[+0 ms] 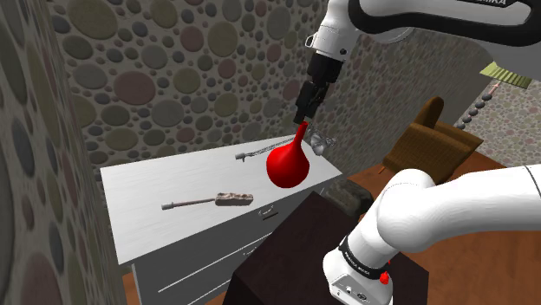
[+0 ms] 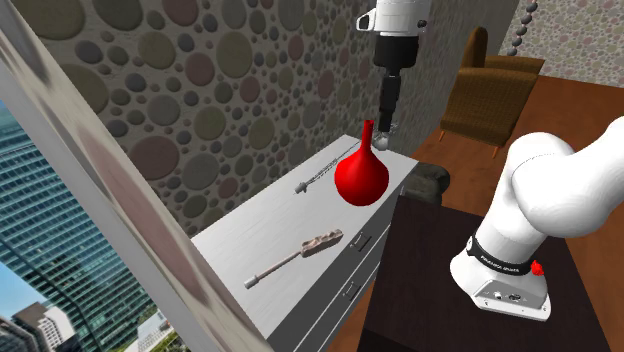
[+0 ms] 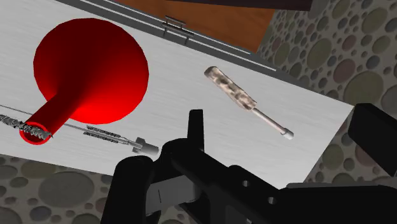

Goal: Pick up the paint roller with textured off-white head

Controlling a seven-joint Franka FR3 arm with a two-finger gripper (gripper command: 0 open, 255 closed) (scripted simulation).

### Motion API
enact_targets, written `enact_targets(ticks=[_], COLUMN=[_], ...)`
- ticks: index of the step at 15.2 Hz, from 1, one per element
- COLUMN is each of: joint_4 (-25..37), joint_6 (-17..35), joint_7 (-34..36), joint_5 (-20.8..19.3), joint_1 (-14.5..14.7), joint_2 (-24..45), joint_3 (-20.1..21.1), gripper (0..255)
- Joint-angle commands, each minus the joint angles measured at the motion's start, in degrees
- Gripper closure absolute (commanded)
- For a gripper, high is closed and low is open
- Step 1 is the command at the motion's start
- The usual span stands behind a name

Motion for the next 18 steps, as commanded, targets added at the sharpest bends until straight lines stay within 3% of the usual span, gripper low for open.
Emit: enact_targets(ticks=[1,10,18], joint_4=[0.0,-6.7,-8.0], joint_6=[0.0,19.1,36.0], joint_7=[0.0,-9.8,-17.1], joint_5=[0.0,-1.4,-3.2], joint_1=[0.0,4.8,8.3], joint_2=[0.0,11.6,26.4], joint_3=[0.0,1.8,4.0], gripper=[0,0,0])
